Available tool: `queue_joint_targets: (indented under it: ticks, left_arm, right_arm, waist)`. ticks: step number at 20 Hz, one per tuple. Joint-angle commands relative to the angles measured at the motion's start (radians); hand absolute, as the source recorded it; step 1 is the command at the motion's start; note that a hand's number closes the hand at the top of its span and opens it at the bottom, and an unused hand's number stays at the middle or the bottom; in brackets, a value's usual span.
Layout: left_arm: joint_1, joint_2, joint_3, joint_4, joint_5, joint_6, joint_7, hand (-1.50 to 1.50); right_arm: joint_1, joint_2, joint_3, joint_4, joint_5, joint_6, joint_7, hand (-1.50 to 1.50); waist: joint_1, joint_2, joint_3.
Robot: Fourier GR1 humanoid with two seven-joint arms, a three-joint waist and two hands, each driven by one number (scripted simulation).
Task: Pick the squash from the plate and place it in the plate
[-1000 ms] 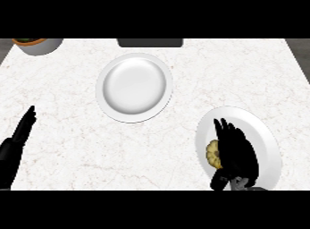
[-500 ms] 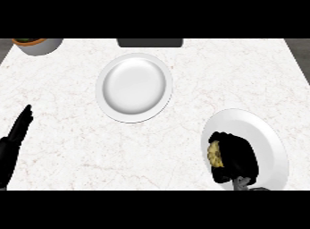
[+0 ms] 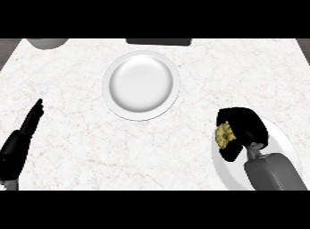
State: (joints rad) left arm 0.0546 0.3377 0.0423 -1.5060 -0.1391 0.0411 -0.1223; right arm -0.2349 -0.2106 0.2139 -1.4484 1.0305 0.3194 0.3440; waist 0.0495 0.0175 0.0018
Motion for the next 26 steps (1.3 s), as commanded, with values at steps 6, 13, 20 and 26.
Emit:
queue_joint_targets:
  ticks: [6, 13, 20, 26]
  left_arm:
    - [-0.045, -0.025, -0.056, -0.007, -0.025, -0.010, -0.006, 0.00]
    - [-0.066, -0.026, -0.041, 0.031, -0.026, -0.003, 0.004, 0.00]
    - [-0.052, -0.003, -0.002, 0.017, 0.002, -0.020, 0.015, 0.00]
    - [-0.048, 0.006, 0.018, 0.057, -0.011, -0.014, 0.000, 0.00]
  right_arm:
    - [-0.373, -0.205, -0.163, 0.307, -0.115, 0.006, -0.385, 1.50]
    - [-0.565, -0.248, -0.281, 0.519, -0.155, -0.195, -0.611, 1.50]
    - [-0.683, -0.244, -0.380, 0.668, -0.320, -0.230, -0.981, 1.50]
    - [-0.880, -0.165, -0.357, 0.830, -0.338, -0.143, -1.066, 1.50]
  waist:
    - [0.083, 0.034, 0.005]
    - [0.064, 0.026, 0.003]
    - [0.042, 0.010, 0.003]
    - [0.007, -0.001, -0.001]
